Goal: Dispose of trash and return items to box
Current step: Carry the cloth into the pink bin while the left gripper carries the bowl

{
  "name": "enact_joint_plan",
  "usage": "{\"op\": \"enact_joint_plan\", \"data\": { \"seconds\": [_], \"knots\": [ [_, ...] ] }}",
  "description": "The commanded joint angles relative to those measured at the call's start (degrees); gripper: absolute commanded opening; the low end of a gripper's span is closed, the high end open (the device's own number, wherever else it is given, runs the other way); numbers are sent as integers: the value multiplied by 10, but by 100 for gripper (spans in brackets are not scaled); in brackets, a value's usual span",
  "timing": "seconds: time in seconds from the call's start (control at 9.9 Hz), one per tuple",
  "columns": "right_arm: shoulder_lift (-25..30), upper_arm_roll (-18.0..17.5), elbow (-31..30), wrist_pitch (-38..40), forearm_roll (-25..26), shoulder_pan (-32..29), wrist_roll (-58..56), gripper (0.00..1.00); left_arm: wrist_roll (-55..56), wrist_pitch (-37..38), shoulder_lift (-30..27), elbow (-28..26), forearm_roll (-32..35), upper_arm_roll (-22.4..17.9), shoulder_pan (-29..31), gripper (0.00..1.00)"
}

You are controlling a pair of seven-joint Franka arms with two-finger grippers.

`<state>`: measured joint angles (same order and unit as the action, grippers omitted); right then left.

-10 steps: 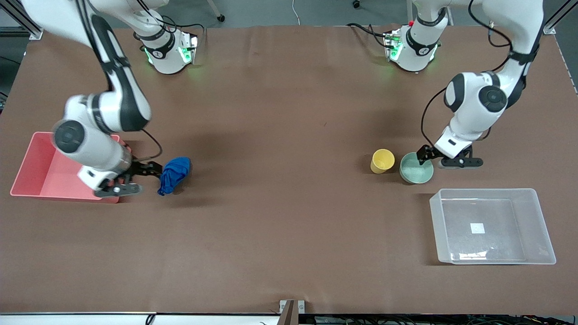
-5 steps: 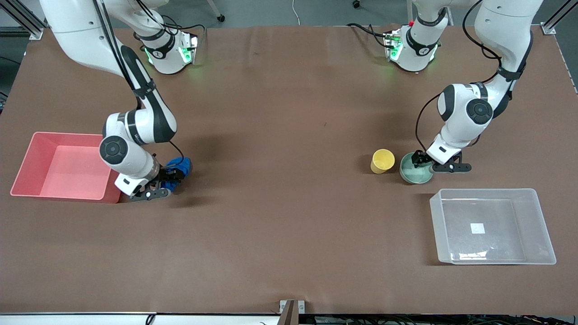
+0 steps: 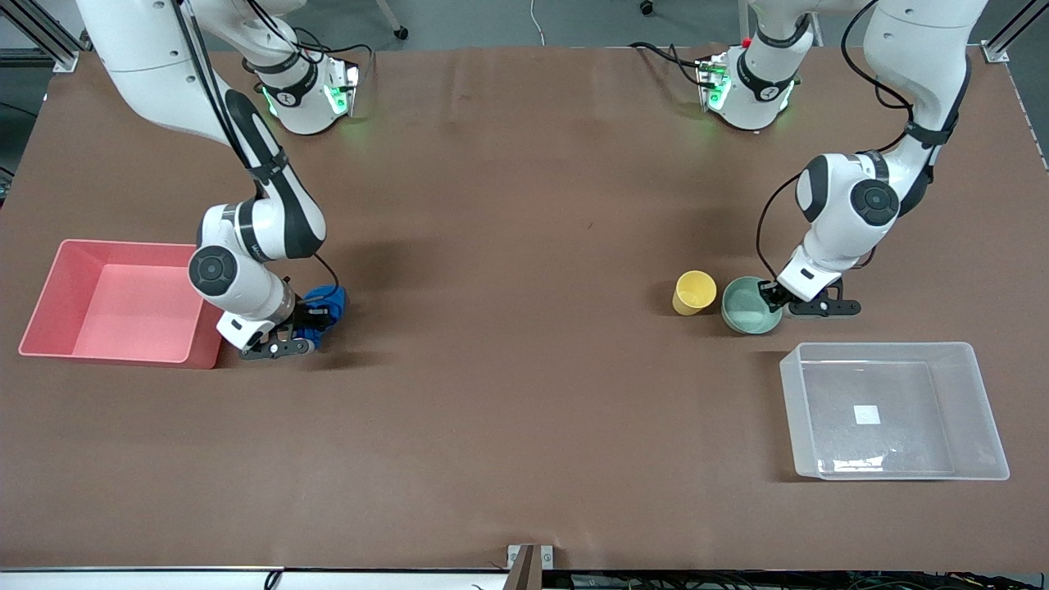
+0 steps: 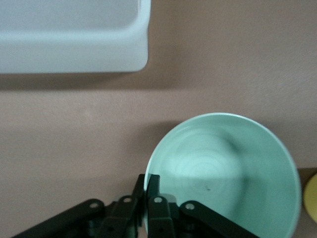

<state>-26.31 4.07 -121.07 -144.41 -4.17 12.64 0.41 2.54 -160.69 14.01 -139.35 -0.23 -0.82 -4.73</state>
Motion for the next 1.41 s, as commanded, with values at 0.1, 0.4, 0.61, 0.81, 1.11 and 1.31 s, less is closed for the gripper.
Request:
{"op": "enact_joint_plan", "data": {
  "seconds": [0.1, 0.4, 0.61, 0.81, 1.11, 1.31],
  "knots": [
    [33, 0, 80, 137, -15, 8, 36, 1, -5, 175, -135, 12, -7, 0, -4, 0],
    [91, 4, 223, 370, -9, -59, 27, 1, -13, 251, -87, 169, -24, -4, 2, 0],
    [114, 5, 242, 396, 6, -147, -47, 1, -38, 308, 11, 321, -40, -17, 8, 0],
    [109, 4, 231, 375, 35, -234, -150, 1, -116, 370, 114, 474, -99, -64, 8, 0],
    [95, 4, 113, 232, 36, -289, -226, 2, -204, 403, 236, 597, -143, -124, 9, 0],
    [79, 4, 46, 144, 36, -292, -230, 30, -219, 382, 289, 619, -171, -131, 22, 0]
  ]
}}
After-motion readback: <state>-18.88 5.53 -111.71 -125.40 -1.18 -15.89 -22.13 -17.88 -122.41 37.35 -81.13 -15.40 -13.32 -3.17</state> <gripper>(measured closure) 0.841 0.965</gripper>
